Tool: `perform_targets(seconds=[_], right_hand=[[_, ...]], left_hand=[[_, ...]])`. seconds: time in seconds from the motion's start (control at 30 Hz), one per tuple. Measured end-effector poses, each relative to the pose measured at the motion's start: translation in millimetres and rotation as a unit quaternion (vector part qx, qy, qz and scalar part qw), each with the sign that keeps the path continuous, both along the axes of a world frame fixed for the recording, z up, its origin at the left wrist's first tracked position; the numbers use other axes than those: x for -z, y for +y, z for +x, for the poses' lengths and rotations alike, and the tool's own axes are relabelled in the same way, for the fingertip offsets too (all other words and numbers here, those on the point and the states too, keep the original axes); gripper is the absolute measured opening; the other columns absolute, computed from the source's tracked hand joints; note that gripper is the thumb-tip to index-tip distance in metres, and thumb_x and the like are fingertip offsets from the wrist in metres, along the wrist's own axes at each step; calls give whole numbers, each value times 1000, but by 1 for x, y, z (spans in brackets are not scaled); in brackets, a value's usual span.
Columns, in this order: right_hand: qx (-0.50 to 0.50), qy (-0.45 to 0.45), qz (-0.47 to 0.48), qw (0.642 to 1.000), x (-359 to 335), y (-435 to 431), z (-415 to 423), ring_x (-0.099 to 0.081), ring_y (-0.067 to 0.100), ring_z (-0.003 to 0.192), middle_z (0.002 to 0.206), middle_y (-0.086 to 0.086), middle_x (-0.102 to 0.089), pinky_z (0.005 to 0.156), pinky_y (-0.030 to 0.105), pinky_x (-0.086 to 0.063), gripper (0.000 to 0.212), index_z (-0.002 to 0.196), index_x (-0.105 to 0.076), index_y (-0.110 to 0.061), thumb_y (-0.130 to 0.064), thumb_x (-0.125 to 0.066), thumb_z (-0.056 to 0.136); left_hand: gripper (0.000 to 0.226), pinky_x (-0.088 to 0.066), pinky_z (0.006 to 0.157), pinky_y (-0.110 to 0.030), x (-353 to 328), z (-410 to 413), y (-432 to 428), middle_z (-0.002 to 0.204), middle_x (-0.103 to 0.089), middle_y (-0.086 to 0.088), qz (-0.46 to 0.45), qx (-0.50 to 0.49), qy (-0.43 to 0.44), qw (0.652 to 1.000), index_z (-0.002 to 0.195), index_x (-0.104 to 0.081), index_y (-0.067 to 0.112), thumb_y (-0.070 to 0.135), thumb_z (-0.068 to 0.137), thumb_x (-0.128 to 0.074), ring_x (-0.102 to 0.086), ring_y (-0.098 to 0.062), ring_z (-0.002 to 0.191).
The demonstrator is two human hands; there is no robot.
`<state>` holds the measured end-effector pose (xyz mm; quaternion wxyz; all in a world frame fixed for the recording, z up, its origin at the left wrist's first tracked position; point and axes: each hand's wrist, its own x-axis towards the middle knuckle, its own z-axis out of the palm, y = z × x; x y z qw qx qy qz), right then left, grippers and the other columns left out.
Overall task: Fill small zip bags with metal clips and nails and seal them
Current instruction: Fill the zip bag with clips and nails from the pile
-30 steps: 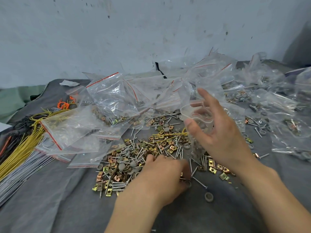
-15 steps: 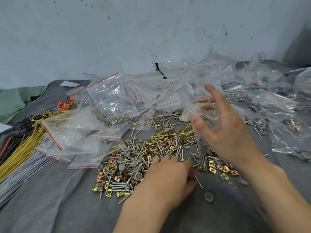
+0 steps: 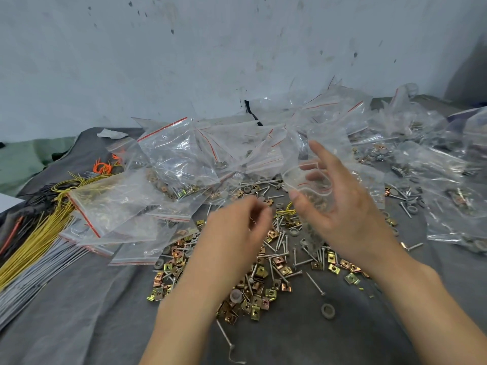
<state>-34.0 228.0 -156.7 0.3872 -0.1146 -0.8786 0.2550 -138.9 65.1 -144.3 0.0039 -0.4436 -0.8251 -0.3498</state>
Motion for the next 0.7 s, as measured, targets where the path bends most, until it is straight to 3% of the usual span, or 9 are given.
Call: perform_targets(seconds=[0.07,0.13,0.33,0.43,0.53,0.6,0.7], right_hand=[[-2,-10,23,1000,2,-5,-3,-47,-2,112,123,-20,-48,102,36,-43,75,154,-17,-36,-56,-53,92],[-9,-14,29,999,4,-10,-7,-47,0,114,122,-18,-48,103,36,-41,76,155,-18,-33,-54,-55,92],[-27,-21,41,999,8,-25,-16,-50,8,118,128,-4,-56,105,33,-37,81,155,-19,-30,-52,-56,87],[-29,-31,38,998,10,-26,-17,-42,-4,116,128,-10,-51,105,30,-33,79,156,-16,-34,-55,-52,88],[-25,-32,20,999,10,-22,-15,-44,-4,116,123,-19,-47,106,32,-37,77,155,-11,-41,-57,-51,91],[-21,-19,-2,1000,9,-17,-12,-47,-2,116,122,-20,-48,105,36,-41,74,153,-12,-44,-58,-51,91],[-15,-1,-31,999,7,-9,-6,-48,-6,116,119,-31,-48,103,36,-44,73,151,-14,-50,-60,-52,90]], left_hand=[[11,-46,72,-8,-11,-4,-3,85,-65,21,101,-24,-16,994,96,-63,37,44,95,-55,-60,8,82],[6,-40,70,-4,-19,-4,-3,84,-65,21,164,-30,-16,986,91,-63,39,41,94,-59,-59,9,85],[9,-38,74,-10,-23,-1,8,88,-62,18,167,0,29,985,99,-67,33,38,93,-62,-55,2,87],[15,-39,67,-9,-24,-5,5,83,-61,17,194,-19,24,980,103,-66,33,43,94,-60,-56,2,79],[6,-39,59,-8,-25,-16,-6,76,-62,15,237,-59,-5,970,96,-64,35,39,95,-59,-56,2,68],[6,-40,57,-9,-20,-25,-15,77,-62,16,175,-77,-14,981,97,-61,38,41,95,-57,-57,6,69],[10,-43,61,-12,-5,-31,-23,85,-62,20,-28,-56,6,998,104,-58,39,43,97,-53,-57,10,72]])
